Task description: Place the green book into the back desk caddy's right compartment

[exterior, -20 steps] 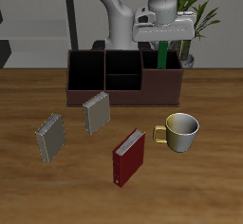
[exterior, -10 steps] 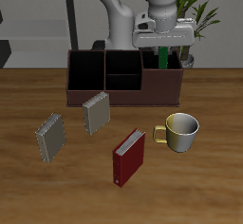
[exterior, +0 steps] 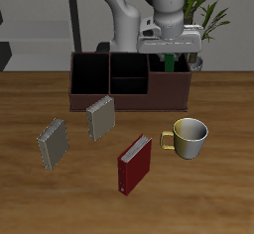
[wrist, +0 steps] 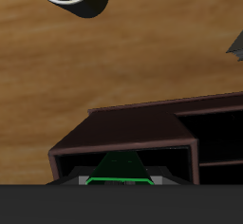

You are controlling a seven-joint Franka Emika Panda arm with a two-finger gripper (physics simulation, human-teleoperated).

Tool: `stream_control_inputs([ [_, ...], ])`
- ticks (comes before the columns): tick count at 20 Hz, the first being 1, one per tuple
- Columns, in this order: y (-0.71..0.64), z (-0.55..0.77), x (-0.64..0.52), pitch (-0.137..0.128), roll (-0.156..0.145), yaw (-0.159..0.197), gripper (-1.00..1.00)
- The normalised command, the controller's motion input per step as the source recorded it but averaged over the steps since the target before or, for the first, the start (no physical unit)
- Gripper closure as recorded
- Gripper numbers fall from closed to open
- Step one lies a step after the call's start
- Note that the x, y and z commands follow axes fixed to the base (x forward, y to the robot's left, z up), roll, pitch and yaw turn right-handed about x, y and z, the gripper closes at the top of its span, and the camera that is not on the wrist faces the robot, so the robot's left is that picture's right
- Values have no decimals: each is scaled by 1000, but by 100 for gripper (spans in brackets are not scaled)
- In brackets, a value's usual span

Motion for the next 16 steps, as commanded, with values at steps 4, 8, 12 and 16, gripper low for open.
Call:
stream_control_inputs([
  [4,-74,-43,73,22,-2,-14,-100],
  [8,-60,29,51,-7,-5,2,-100],
  [12,-40,10,76,-6,-6,1,-100],
  [16,-100,93,47,-16,-12,-8,-100],
])
